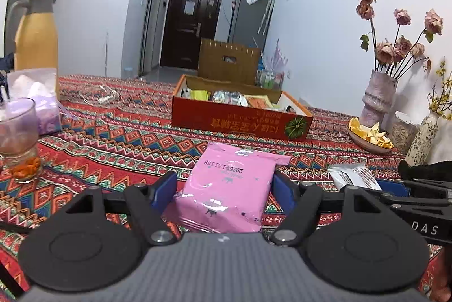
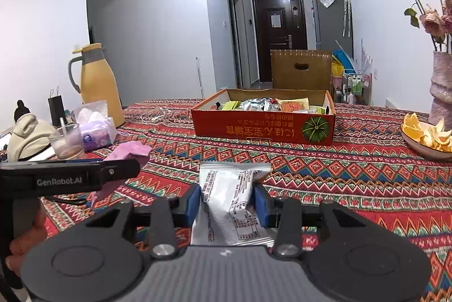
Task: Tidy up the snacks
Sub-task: 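Carry the pink packet and white wrapper up and over into the orange box, then open the left tool to drop the pink packet while the right releases its wrapper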
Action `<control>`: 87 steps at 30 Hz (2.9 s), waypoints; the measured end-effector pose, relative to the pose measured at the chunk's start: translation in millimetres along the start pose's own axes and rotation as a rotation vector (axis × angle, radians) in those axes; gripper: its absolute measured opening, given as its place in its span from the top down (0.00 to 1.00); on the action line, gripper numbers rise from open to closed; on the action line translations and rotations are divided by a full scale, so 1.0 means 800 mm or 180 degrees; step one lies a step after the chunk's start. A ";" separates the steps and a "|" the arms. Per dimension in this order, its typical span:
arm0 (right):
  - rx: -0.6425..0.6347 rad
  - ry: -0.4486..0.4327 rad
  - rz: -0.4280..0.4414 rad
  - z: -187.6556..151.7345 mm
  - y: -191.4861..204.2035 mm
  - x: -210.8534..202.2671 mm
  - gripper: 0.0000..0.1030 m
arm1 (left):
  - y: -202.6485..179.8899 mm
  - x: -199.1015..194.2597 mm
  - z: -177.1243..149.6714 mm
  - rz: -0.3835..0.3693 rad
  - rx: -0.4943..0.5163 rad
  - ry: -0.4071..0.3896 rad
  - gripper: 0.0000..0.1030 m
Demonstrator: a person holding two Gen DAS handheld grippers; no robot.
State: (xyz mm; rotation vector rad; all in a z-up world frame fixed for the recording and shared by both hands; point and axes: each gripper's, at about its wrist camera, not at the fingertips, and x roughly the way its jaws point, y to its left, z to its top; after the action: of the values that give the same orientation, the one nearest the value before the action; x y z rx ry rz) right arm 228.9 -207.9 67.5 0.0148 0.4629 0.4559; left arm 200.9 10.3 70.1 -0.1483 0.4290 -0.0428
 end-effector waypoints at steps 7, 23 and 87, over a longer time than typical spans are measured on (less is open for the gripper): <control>0.0009 -0.0133 -0.0062 -0.009 0.010 -0.030 0.61 | -0.006 -0.028 -0.006 0.0088 -0.0003 -0.0177 0.29; 0.0125 -0.0361 -0.0223 0.002 -0.004 -0.014 0.61 | -0.022 0.002 0.007 0.0382 -0.0004 -0.0350 0.29; -0.0059 0.0436 -0.0856 0.240 -0.181 0.466 0.29 | 0.004 0.492 0.230 0.0853 -0.0025 0.0378 0.06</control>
State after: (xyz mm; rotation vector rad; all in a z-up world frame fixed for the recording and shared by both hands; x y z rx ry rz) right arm 670.5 -161.5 63.6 -0.0962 0.5863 0.1972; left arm 635.2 9.6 73.2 -0.0954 0.5646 0.2143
